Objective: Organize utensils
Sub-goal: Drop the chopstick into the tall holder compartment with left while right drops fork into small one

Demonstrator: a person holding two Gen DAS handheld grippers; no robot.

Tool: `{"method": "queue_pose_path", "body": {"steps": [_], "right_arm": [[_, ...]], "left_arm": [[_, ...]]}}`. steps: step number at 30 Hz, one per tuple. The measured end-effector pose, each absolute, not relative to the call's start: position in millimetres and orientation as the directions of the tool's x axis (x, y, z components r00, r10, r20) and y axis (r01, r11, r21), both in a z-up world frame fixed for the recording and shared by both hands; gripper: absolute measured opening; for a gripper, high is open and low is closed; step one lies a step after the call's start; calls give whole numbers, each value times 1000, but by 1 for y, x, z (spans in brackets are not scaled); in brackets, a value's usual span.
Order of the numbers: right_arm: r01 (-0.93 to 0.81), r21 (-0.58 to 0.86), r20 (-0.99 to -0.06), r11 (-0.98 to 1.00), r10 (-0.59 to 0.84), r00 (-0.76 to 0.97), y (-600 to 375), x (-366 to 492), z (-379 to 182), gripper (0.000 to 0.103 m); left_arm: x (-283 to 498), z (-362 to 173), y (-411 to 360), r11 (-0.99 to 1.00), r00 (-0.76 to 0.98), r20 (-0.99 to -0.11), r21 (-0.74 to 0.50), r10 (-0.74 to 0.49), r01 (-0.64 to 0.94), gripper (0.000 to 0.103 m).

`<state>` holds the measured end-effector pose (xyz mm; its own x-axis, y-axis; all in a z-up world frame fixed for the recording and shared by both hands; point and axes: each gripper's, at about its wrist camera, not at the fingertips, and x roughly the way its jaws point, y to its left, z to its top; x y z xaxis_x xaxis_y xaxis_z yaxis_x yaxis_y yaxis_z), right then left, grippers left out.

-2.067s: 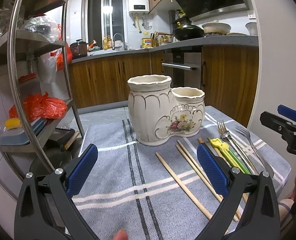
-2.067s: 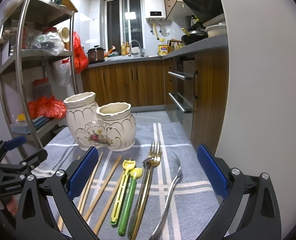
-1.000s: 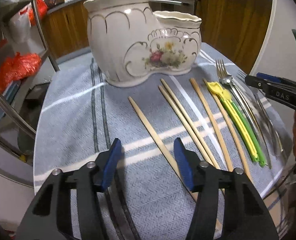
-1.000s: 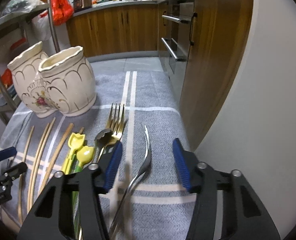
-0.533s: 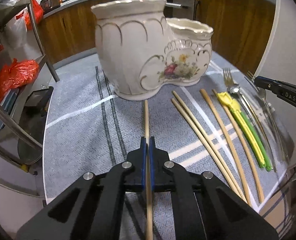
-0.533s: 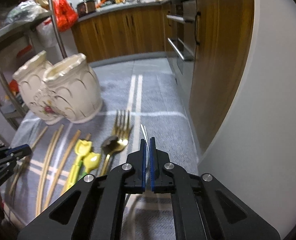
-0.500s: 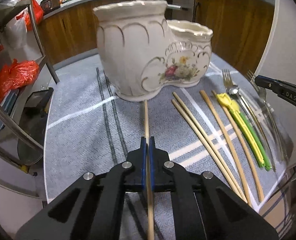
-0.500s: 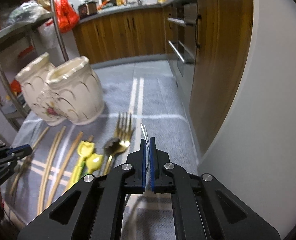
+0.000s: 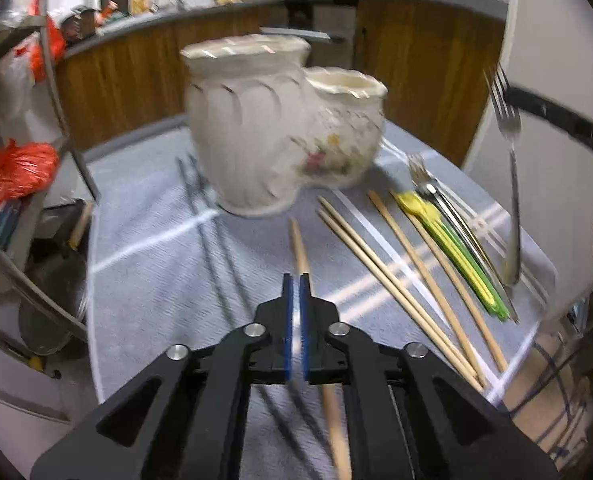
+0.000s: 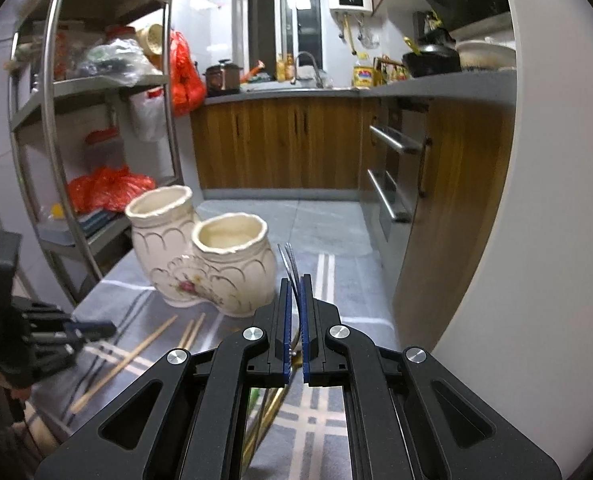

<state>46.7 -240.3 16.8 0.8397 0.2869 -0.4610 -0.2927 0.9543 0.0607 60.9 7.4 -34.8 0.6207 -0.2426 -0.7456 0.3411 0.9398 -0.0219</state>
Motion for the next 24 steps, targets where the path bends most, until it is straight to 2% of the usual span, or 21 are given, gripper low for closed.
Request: {"method": "queue_pose_path", "body": {"steps": [8, 15, 19, 24], "right_arm": [[-300, 33, -385, 953, 290, 876, -235, 35, 38, 3], [-321, 35, -372, 947, 310, 875, -233, 34, 43, 3], [-324, 41, -363, 945, 316, 876, -233, 33, 47, 3], [-325, 34, -350, 945, 316, 882, -233, 35, 56, 3]], "left_arm": [[69, -54, -6, 937, 570, -797, 14, -201, 350, 6], [76, -56, -16, 932, 567, -804, 45, -179, 359, 7], [71, -53, -3, 932, 579, -786, 10, -217, 362, 6], [56, -30, 9, 916, 634, -720, -4, -282, 402, 6]]}}
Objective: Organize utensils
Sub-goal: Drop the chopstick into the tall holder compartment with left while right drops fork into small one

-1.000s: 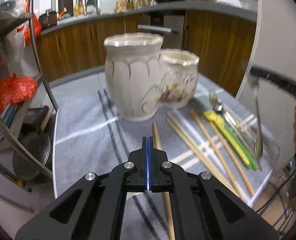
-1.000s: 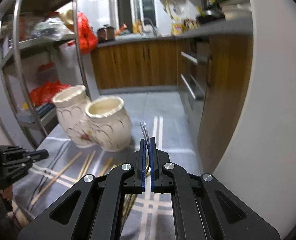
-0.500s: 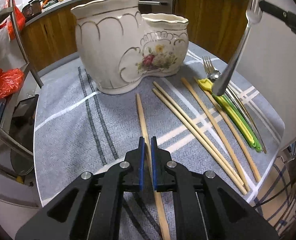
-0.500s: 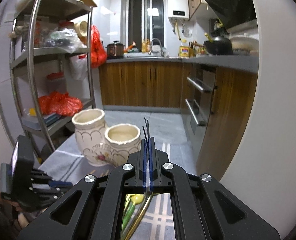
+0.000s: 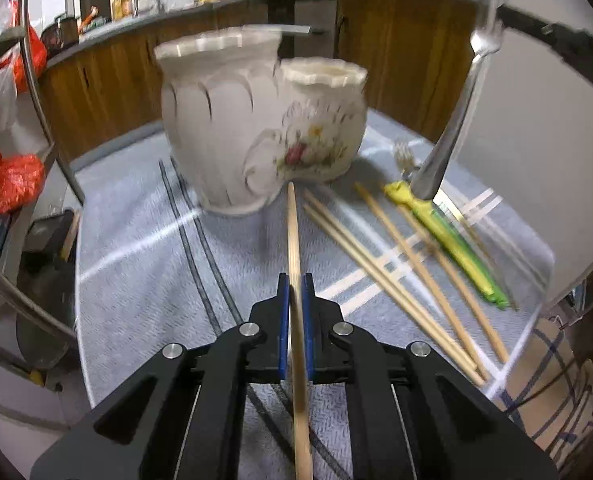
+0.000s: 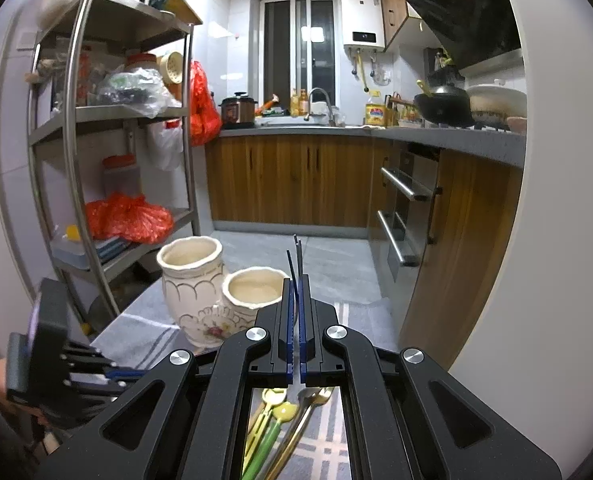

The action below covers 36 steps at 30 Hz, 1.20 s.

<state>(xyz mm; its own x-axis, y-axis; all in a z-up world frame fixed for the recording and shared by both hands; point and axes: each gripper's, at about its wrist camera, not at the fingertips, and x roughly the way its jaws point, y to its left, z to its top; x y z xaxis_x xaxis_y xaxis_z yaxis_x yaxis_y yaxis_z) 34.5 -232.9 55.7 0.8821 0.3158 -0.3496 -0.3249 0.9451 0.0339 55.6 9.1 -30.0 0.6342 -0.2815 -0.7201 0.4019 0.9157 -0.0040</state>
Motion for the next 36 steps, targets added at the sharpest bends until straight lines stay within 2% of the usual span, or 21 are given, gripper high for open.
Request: {"method": "queue_pose_path", "body": {"steps": [3, 10, 15, 18, 22, 26, 36], "right_arm": [[-327, 26, -332, 945, 317, 888, -231, 38, 64, 3], [-318, 26, -273, 948, 312, 910, -222, 58, 90, 3], [-281, 15, -239, 960, 276, 931, -212, 80, 105, 3], [-251, 26, -230, 968, 250, 941, -211, 92, 108, 3], [-206, 25, -230, 978, 207, 951, -212, 108, 108, 3], [-194, 9, -272, 981, 189, 943, -207, 124, 96, 3], [-272, -32, -412, 962, 235, 880, -185, 151, 53, 3]], "left_arm": [[45, -6, 12, 900, 689, -649, 12, -324, 435, 6], [52, 66, 19, 903, 836, -405, 55, -371, 427, 6], [98, 109, 35, 925, 900, -216, -60, -378, 374, 6], [126, 119, 38, 931, 918, -159, -116, -362, 347, 6], [171, 115, 32, 943, 933, -170, -155, -319, 294, 6], [197, 92, 27, 963, 947, -201, -150, -251, 223, 6], [177, 49, 26, 970, 933, -268, -60, -241, 234, 6]]}}
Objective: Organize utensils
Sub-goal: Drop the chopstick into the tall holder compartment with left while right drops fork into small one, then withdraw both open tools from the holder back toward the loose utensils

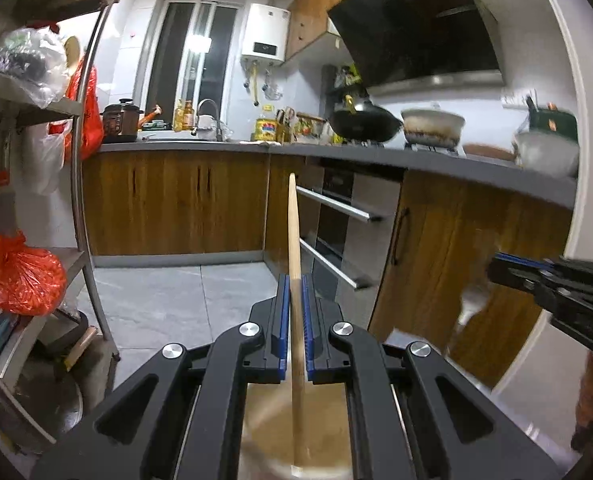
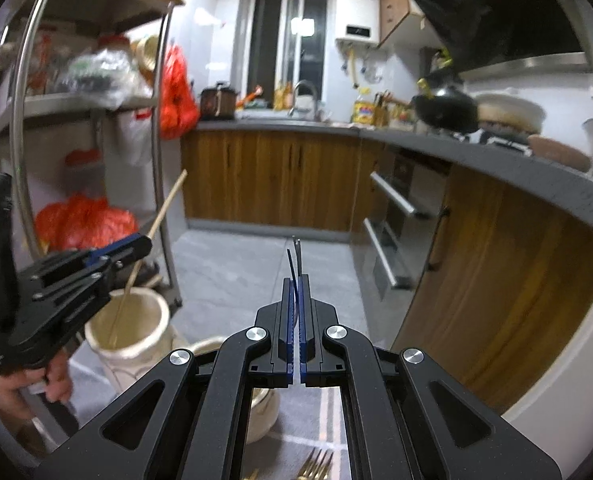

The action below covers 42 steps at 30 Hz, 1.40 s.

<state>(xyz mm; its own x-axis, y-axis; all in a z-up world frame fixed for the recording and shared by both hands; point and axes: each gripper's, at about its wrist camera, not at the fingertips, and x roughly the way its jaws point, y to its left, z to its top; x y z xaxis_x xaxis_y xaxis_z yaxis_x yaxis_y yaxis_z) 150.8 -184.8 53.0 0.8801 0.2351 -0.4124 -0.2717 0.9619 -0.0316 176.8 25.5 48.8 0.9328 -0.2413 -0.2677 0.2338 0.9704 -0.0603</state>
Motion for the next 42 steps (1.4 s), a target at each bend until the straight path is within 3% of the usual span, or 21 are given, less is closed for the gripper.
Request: {"method": "queue_pose_path", "body": {"steps": [7, 15, 17, 19, 22, 23, 25, 27, 29, 37, 42], "right_arm": [[-304, 4, -484, 953, 268, 833, -172, 169, 38, 3], [-300, 41, -495, 953, 280, 823, -166, 186, 35, 5], [-306, 53, -492, 951, 291, 820, -166, 187, 35, 17], [-307, 63, -480, 950, 298, 825, -167, 186, 36, 36], [-313, 86, -467, 946, 315, 826, -173, 183, 38, 45], [-311, 97, -457, 945, 320, 830, -176, 180, 40, 56], [-308, 114, -435, 944, 326, 839, -182, 175, 44, 84], [-306, 134, -406, 942, 334, 851, -190, 167, 48, 96], [-297, 141, -382, 945, 328, 864, -197, 160, 52, 98], [-219, 118, -346, 969, 247, 905, -222, 122, 50, 98], [-199, 90, -380, 976, 218, 899, -232, 103, 34, 98]], "left_arm": [[163, 30, 22, 970, 912, -345, 20, -222, 244, 6], [165, 32, 27, 974, 905, -379, 35, -195, 224, 9], [164, 33, 29, 975, 905, -380, 29, -192, 219, 20], [161, 36, 33, 979, 912, -369, 28, -179, 204, 45], [156, 39, 38, 981, 916, -361, 19, -173, 193, 53], [155, 40, 39, 982, 916, -362, 14, -173, 190, 56], [149, 43, 45, 982, 917, -357, -5, -179, 190, 74], [143, 47, 48, 983, 923, -342, -8, -176, 184, 88], [136, 49, 50, 985, 930, -327, -8, -167, 174, 98], [107, 51, 61, 985, 924, -344, -17, -166, 170, 98], [91, 45, 63, 986, 915, -371, -9, -159, 168, 98]]}}
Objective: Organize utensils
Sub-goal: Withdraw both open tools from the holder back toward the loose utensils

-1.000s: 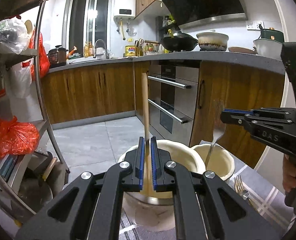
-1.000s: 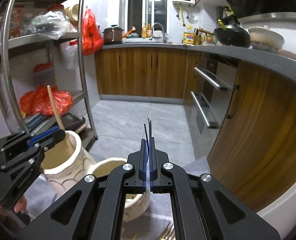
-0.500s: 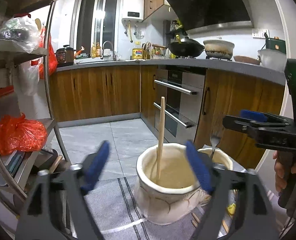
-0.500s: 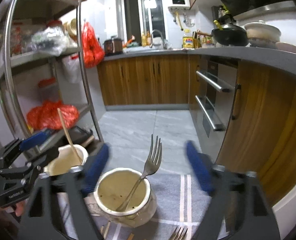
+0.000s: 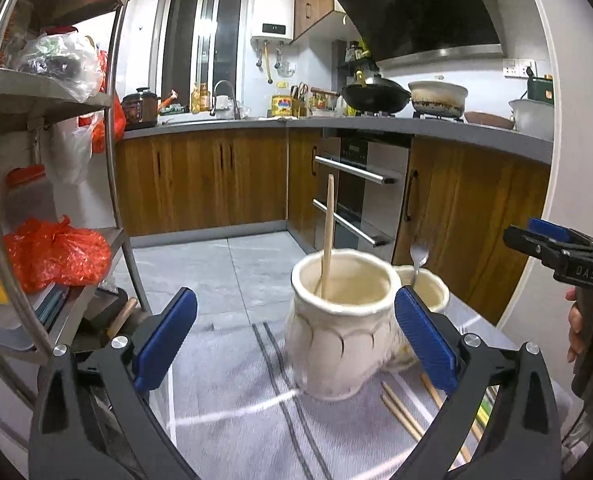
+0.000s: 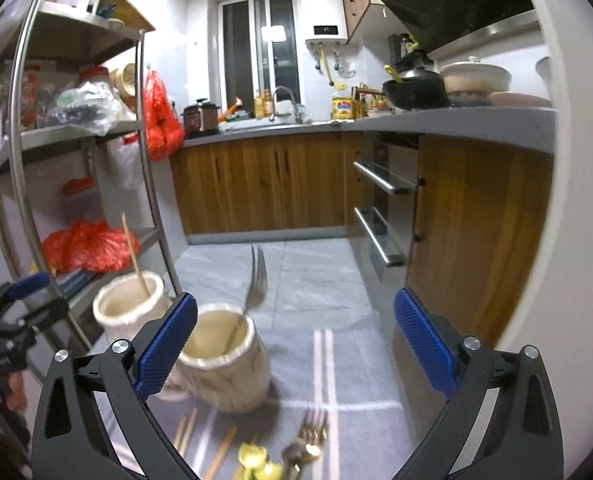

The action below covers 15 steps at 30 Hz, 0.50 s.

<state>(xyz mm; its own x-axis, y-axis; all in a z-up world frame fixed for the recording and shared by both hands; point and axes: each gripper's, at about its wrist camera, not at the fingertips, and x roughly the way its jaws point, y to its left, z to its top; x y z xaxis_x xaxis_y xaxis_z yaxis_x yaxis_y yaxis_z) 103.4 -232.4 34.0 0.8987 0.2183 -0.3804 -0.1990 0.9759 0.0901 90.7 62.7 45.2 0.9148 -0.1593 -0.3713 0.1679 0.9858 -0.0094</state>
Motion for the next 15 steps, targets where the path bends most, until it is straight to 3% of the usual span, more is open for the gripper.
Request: {"method": "queue_pose_path", "body": {"steps": [15], "right_arm": [[-161, 7, -571, 987, 137, 810, -249, 86, -42, 98]], "left_arm": [[67, -9, 40, 980, 826, -540, 15, -158, 197, 97]]}}
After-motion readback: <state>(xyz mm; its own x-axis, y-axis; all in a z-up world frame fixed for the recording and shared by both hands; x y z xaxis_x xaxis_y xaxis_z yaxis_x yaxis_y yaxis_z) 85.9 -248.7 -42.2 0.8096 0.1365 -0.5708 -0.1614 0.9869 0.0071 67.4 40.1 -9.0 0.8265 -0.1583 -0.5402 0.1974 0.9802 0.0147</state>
